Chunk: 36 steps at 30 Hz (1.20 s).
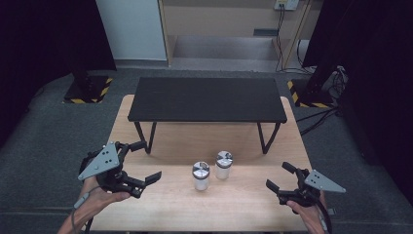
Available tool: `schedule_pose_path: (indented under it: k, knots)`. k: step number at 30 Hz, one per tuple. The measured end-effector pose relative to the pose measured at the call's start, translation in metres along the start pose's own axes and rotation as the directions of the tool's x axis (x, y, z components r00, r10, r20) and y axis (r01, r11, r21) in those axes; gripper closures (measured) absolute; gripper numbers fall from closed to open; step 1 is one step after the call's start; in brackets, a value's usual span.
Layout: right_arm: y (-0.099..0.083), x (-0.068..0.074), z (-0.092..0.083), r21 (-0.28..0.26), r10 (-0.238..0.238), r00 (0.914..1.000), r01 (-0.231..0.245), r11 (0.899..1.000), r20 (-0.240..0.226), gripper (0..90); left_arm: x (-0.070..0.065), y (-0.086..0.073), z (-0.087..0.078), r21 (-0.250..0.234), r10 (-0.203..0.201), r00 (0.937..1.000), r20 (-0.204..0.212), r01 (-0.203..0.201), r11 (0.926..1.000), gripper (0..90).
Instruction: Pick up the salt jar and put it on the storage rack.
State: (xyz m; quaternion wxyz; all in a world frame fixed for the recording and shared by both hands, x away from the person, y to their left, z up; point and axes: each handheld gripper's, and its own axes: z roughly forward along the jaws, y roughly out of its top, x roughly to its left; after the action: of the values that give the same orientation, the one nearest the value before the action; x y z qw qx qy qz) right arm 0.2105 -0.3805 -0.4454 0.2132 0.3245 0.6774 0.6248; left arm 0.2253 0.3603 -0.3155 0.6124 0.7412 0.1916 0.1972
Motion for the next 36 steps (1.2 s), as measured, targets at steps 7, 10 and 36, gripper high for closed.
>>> schedule_pose_path:
  k: [7,10,36]
  knots:
    - [0.000,0.000,0.000,-0.002,-0.002,1.0000,0.002,1.000,0.002,5.4,0.003,0.001,0.004,0.008,0.005,0.9999,0.015,-0.005,1.0000,0.8]
    - [0.000,0.000,0.000,-0.002,-0.006,1.0000,0.006,1.000,0.004,5.4,0.005,-0.001,0.006,0.011,0.011,0.9997,0.022,-0.011,0.9999,0.8]
    - [0.000,0.000,-0.001,-0.005,-0.002,1.0000,0.002,1.000,0.005,5.4,0.008,-0.013,0.027,0.073,-0.009,0.9997,0.022,0.007,0.9973,0.8]
